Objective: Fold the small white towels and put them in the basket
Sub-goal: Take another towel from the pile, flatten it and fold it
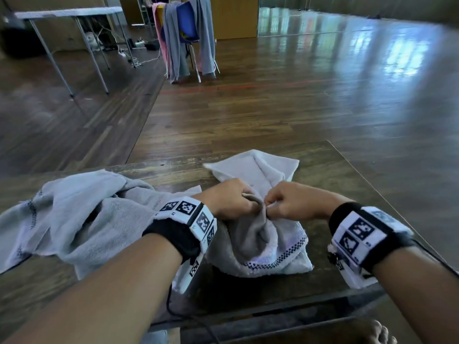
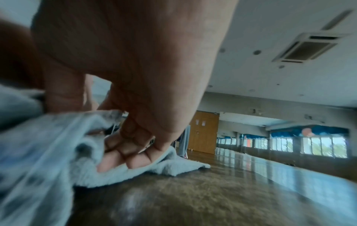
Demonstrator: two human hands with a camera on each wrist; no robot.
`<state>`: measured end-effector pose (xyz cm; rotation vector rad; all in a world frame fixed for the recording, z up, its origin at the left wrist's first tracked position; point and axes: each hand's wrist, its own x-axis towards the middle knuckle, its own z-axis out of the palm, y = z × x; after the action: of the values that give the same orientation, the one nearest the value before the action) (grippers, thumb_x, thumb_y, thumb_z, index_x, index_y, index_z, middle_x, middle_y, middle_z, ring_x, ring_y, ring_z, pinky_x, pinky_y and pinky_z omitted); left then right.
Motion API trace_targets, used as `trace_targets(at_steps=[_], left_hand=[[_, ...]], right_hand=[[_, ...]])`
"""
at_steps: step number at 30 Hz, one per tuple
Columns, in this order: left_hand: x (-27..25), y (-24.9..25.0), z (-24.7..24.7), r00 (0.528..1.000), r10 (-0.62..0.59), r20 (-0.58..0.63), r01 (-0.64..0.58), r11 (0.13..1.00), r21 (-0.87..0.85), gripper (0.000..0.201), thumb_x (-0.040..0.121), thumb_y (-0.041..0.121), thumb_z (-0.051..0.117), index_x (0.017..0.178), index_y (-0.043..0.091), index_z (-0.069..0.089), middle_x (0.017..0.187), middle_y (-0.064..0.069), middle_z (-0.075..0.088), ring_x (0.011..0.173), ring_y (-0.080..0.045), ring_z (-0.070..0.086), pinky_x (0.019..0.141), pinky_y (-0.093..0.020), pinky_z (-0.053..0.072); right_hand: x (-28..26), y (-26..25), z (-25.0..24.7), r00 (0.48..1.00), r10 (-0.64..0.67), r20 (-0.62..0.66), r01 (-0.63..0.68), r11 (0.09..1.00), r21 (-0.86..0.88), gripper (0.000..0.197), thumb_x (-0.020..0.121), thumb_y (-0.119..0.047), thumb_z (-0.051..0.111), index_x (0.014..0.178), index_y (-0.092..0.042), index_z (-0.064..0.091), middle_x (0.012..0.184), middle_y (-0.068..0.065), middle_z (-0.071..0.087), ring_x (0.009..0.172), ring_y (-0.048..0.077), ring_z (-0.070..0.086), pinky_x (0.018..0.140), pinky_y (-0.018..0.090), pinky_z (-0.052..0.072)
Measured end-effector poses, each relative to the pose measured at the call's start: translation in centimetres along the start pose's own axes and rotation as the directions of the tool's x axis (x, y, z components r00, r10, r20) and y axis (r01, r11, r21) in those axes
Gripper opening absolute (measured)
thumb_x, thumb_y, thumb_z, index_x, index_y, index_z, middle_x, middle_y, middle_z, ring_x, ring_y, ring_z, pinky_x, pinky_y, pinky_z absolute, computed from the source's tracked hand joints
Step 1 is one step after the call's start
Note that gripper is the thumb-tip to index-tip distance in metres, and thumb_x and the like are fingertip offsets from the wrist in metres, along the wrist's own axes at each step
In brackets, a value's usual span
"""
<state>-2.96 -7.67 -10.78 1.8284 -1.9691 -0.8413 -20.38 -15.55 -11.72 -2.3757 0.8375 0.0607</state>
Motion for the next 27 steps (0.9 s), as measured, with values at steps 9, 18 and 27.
trace_targets(at_steps=[9, 18, 27], left_hand=[[1.8, -0.2, 0.1, 0.983, -0.171, 0.072, 0.159, 0.975, 0.154, 0.03, 0.082, 0.033, 0.061, 0.092, 0.005, 0.066, 0.092, -0.013, 0.072, 0.083, -0.027, 0.068, 0.073, -0.038, 0.055], [2.2, 2.1, -5.2, 0.979, -0.088, -0.182, 0.083, 0.996, -0.034, 0.03, 0.087, 0.03, 0.07, 0.081, 0.001, 0.07, 0.075, -0.005, 0.064, 0.066, -0.019, 0.053, 0.063, -0.031, 0.043], [1.1, -0.1, -9.1, 0.35, -0.175, -0.92, 0.019, 0.984, -0.179, 0.027, 0.099, 0.032, 0.057, 0.087, 0.012, 0.071, 0.081, -0.005, 0.059, 0.072, -0.009, 0.055, 0.068, -0.028, 0.047]], right_hand=[[1.1, 0.3, 0.1, 0.999, 0.026, -0.048, -0.03, 0.995, -0.095, 0.014, 0.083, -0.028, 0.067, 0.071, -0.022, 0.071, 0.11, 0.0, 0.064, 0.102, 0.013, 0.058, 0.09, 0.035, 0.047], [1.6, -0.7, -4.6, 0.927, -0.094, -0.363, 0.163, 0.973, 0.165, 0.022, 0.079, -0.027, 0.073, 0.066, -0.011, 0.069, 0.075, 0.007, 0.063, 0.065, 0.024, 0.056, 0.064, 0.028, 0.042], [0.8, 2.8, -8.5, 0.235, 0.297, -0.925, 0.006, 0.952, 0.307, 0.019, 0.092, -0.042, 0.067, 0.103, -0.032, 0.079, 0.074, -0.015, 0.052, 0.084, 0.016, 0.059, 0.077, 0.027, 0.041]])
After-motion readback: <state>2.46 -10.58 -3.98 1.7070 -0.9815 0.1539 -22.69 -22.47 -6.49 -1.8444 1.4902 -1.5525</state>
